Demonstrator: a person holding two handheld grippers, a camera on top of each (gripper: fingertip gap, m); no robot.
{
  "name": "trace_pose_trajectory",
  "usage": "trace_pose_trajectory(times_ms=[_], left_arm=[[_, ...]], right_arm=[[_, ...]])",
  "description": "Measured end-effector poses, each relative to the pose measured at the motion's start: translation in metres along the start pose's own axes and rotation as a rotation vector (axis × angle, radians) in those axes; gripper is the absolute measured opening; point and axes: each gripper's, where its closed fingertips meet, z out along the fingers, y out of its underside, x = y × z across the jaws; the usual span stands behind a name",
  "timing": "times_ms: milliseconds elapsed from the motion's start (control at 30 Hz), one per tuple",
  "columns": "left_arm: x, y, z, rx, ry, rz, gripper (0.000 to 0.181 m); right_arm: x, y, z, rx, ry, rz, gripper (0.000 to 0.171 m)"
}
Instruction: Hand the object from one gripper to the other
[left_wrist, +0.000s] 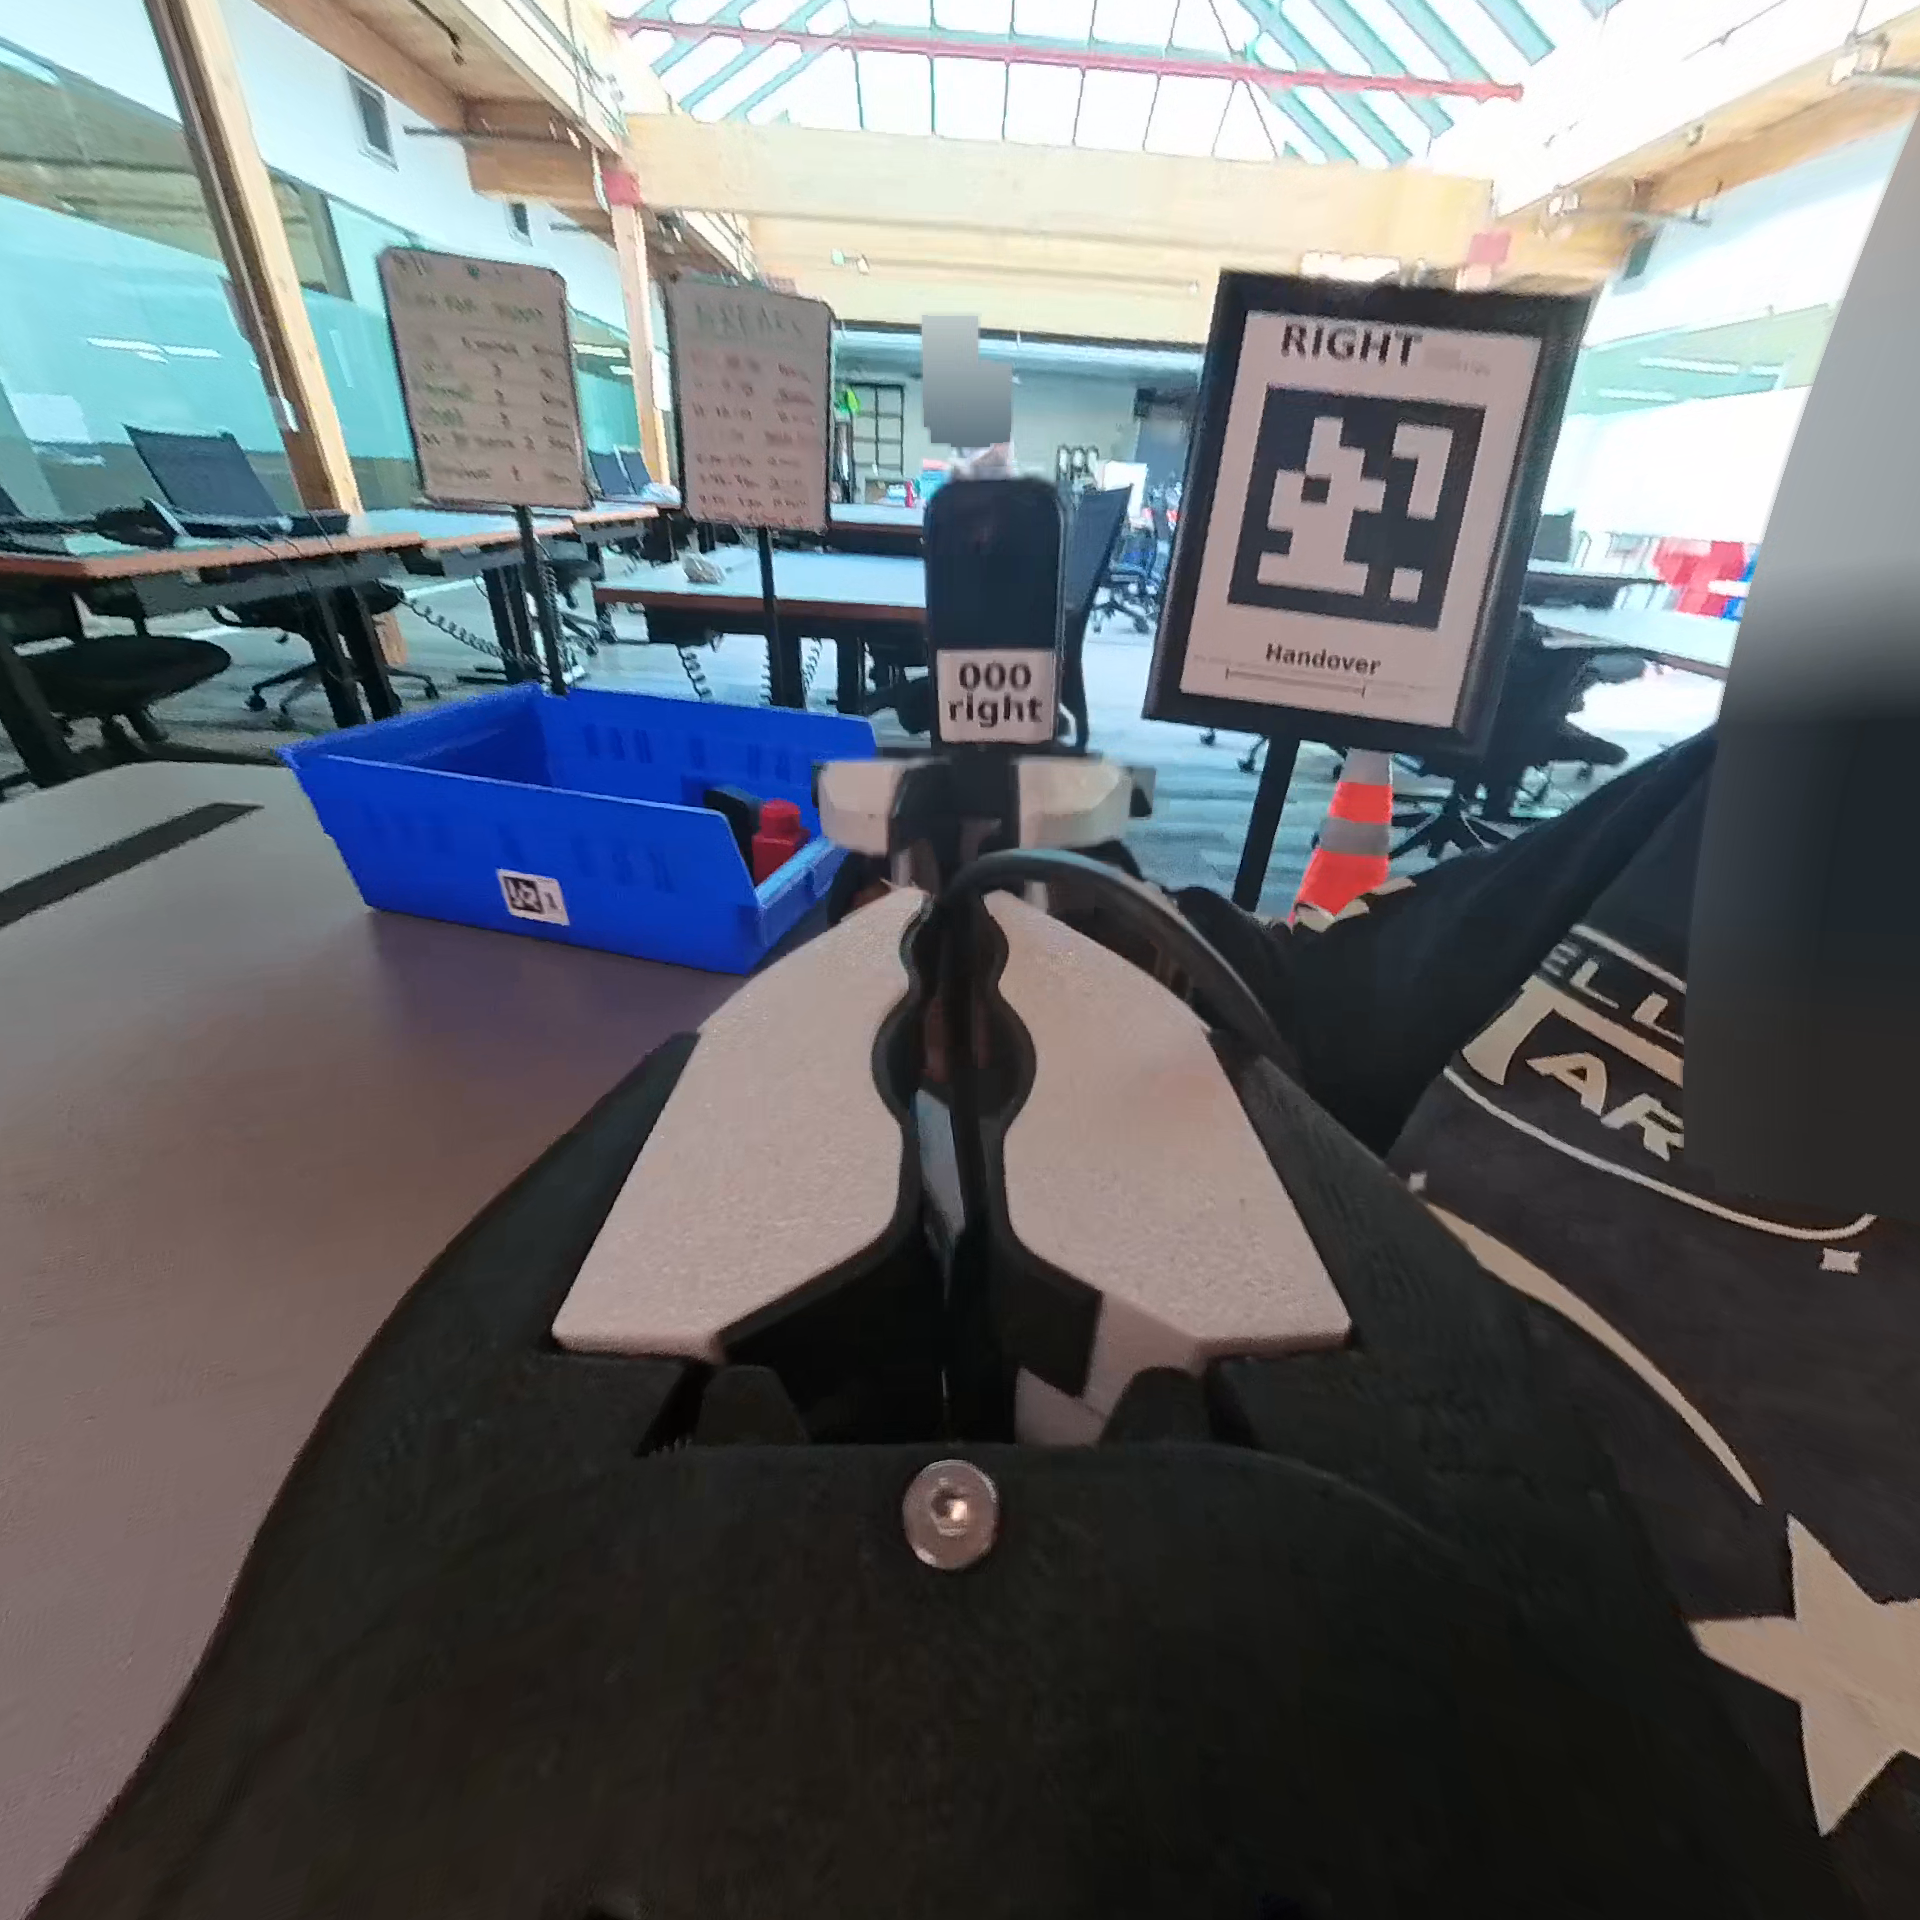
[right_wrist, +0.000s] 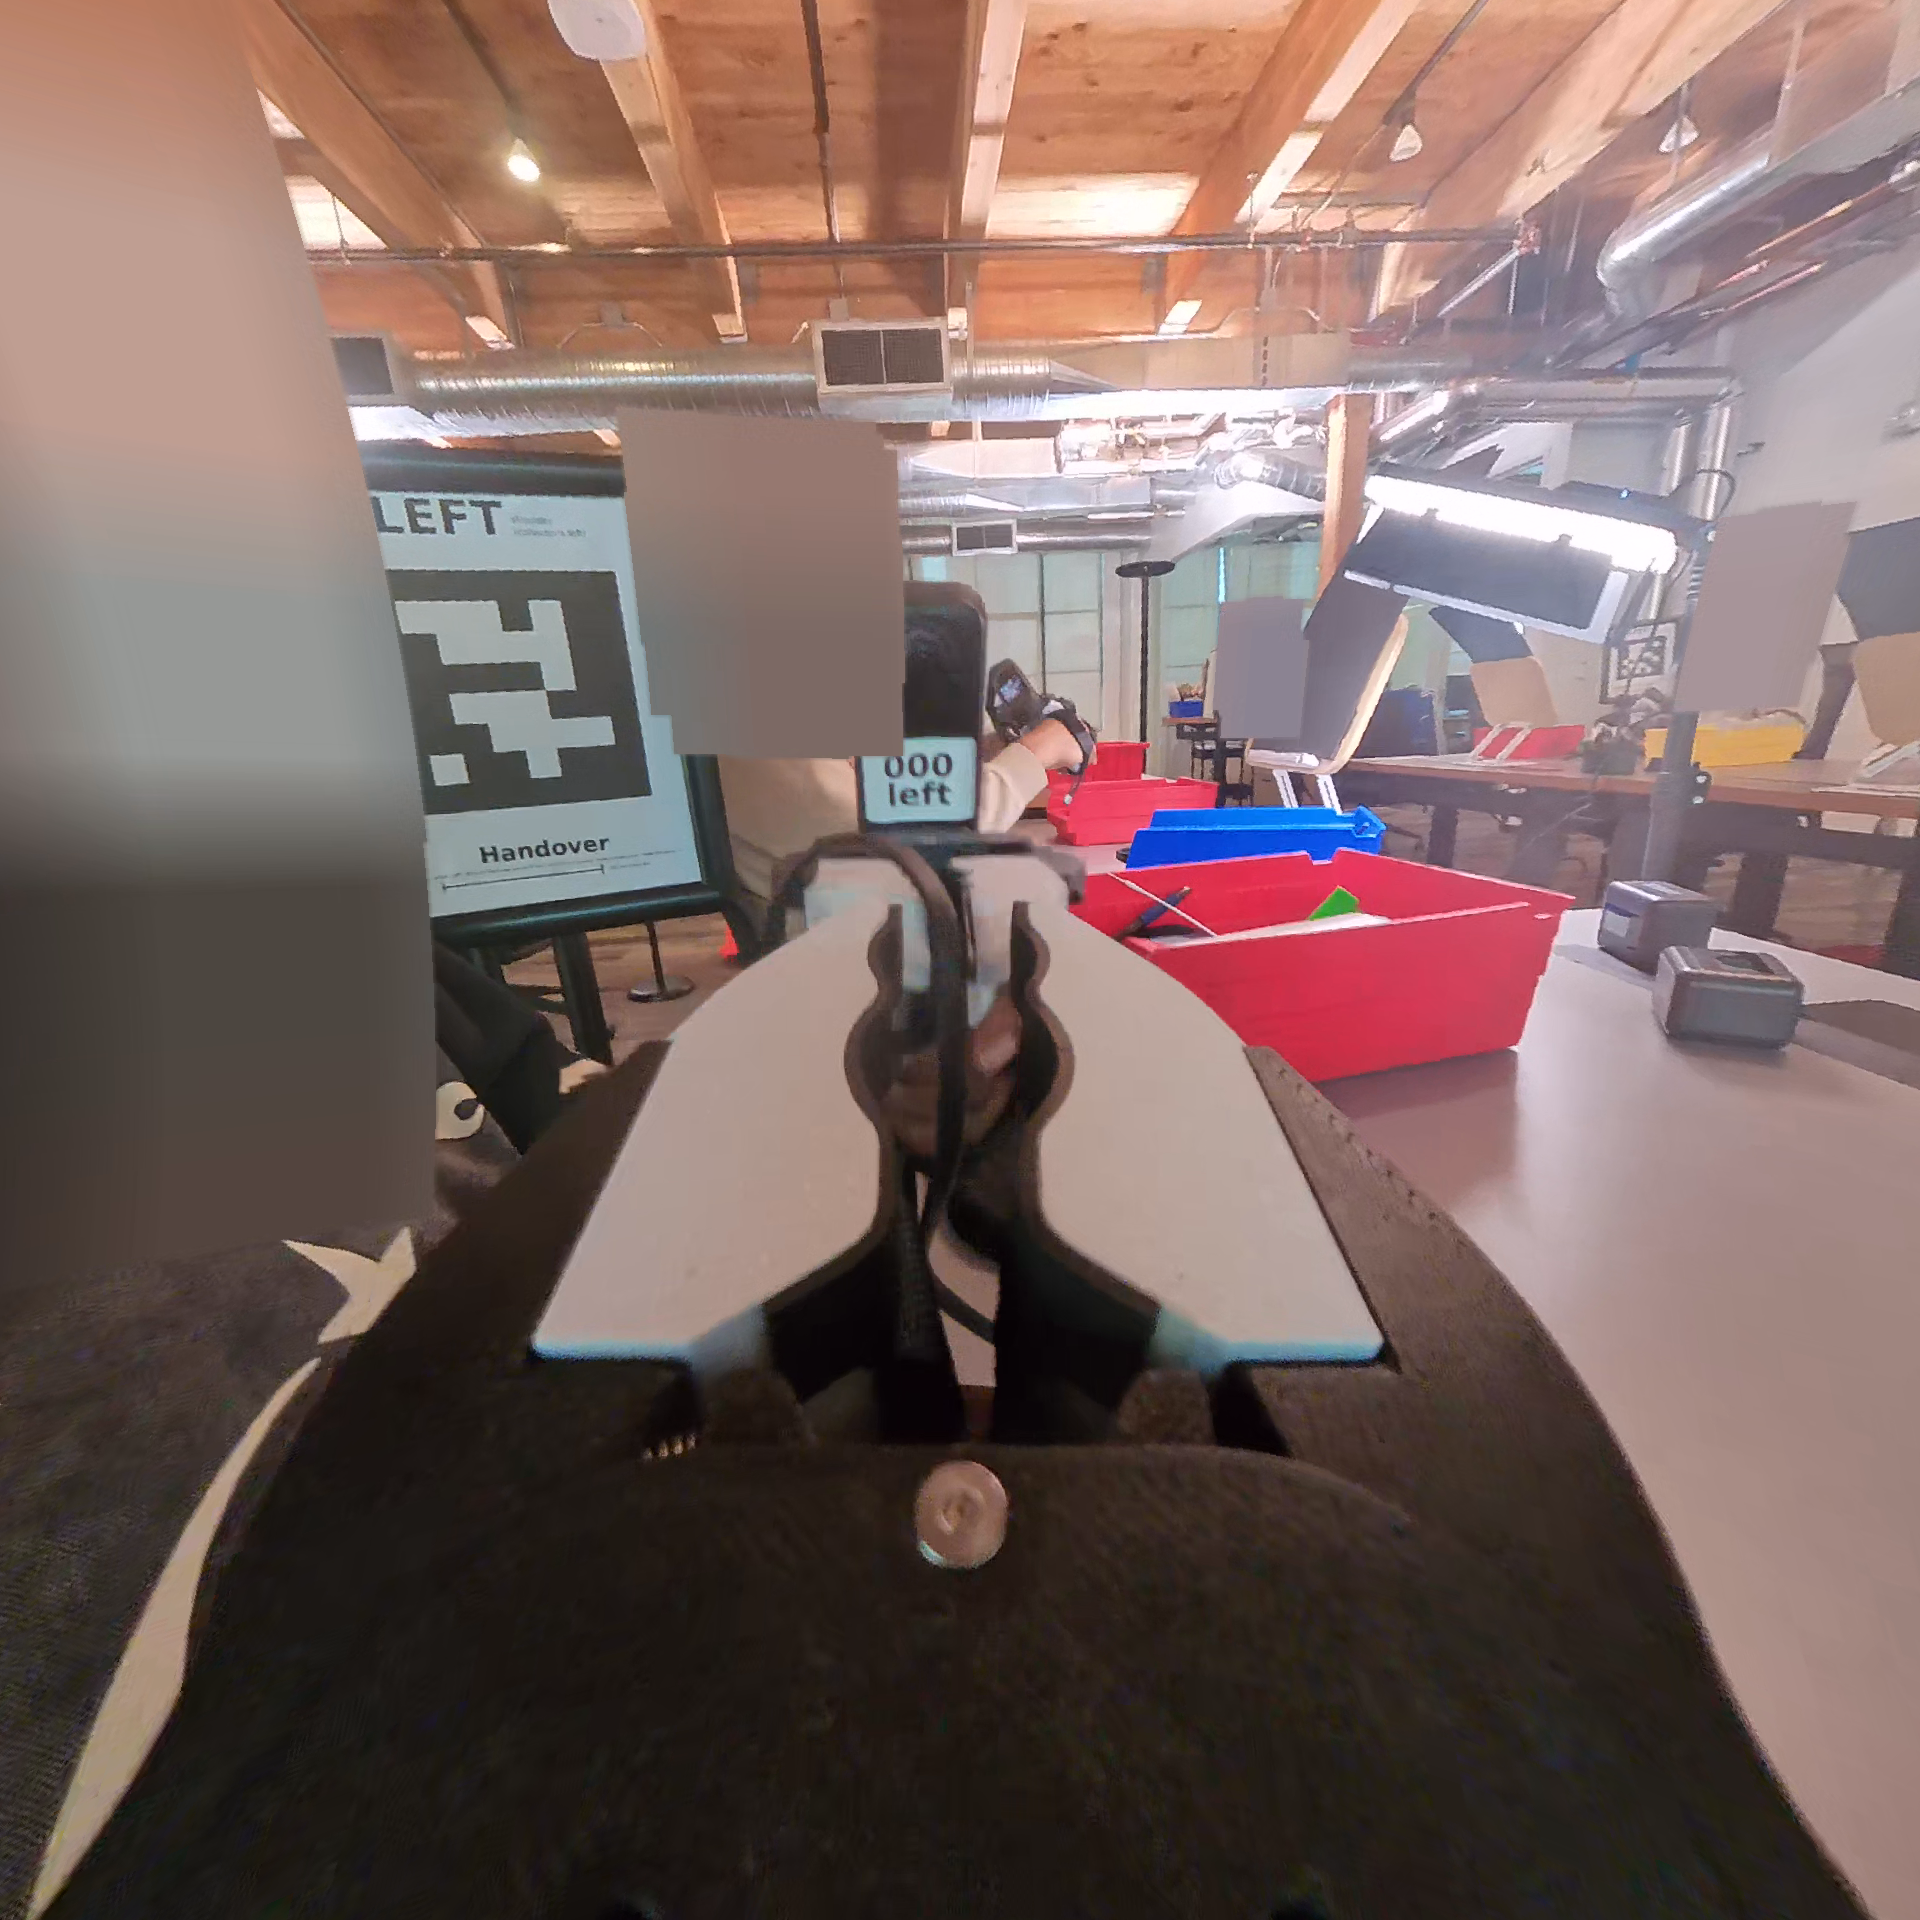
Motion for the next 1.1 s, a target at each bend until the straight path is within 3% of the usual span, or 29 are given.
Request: trace_pose_trajectory(times_ms=[233,300,367,533,700,767,867,1100], left_arm=[[-0.003,-0.018,-0.008,0.075,-0.055,0.025,0.005],[-0.001,-0.018,-0.007,0.077,-0.055,0.034,0.005],[0.002,-0.019,-0.007,0.079,-0.052,0.049,0.006],[0.001,-0.007,-0.007,-0.015,-0.048,0.072,0.022],[-0.001,0.014,0.000,-0.111,-0.025,0.047,0.025],[0.000,0.021,0.004,-0.133,-0.007,0.048,0.023],[0.004,0.025,0.007,-0.149,0.015,0.049,0.005],[-0.006,0.006,0.001,-0.041,-0.044,0.039,0.004]], right_arm=[[0.002,0.035,0.010,-0.161,0.032,-0.096,0.019],[0.000,0.038,0.012,-0.185,0.039,-0.133,0.007],[0.001,0.036,0.011,-0.198,0.048,-0.136,0.006],[0.002,0.013,0.004,-0.092,0.042,-0.102,0.006],[-0.001,0.007,0.003,-0.061,0.022,-0.089,0.006],[-0.004,0.006,0.003,-0.057,0.010,-0.085,0.005],[-0.006,0.005,0.004,-0.055,0.004,-0.088,0.005],[-0.002,-0.004,0.002,0.017,0.035,-0.083,0.016]])
